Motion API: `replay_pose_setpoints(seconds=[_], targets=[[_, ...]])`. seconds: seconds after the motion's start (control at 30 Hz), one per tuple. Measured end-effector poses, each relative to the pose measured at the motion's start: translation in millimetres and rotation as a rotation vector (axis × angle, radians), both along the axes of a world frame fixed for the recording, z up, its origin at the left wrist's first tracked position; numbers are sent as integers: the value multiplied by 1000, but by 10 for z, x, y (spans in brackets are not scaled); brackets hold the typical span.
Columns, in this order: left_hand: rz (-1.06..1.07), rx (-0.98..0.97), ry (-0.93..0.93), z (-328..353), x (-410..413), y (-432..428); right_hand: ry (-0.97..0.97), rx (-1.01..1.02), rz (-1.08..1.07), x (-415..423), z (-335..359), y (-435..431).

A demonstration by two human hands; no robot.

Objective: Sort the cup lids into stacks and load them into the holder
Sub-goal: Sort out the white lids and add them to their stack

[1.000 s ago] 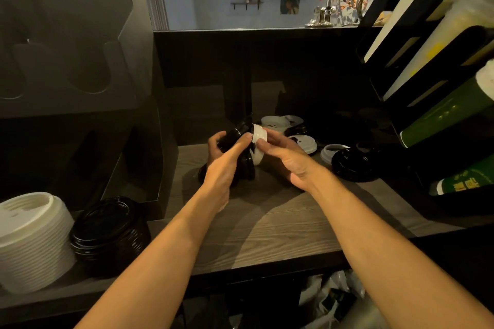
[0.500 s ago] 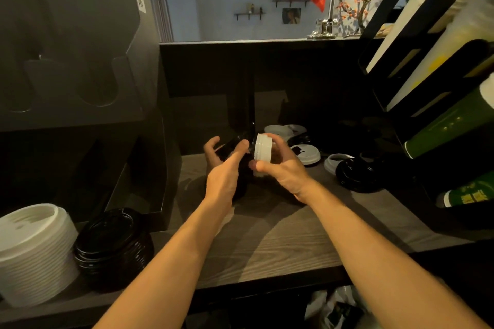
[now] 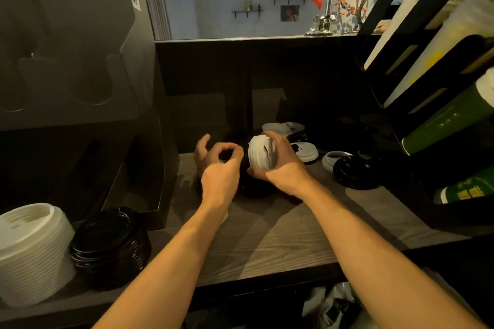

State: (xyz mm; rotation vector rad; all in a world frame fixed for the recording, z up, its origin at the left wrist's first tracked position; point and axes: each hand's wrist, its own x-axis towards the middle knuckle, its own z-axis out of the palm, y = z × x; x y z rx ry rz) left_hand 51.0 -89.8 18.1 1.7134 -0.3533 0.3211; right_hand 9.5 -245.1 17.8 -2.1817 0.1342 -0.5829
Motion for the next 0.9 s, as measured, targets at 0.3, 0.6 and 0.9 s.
replay_pose_setpoints(seconds=[0.3,0.6,0.9], targets=[[-216,-52,76,71,-125,-22,-87,-1,42,-53,6,40],[-254,-303,291,149,-54,31,-85,341,163,-9,7,79],[5,-1,104,81,-77,17,-97,40,-9,-63,16,96]])
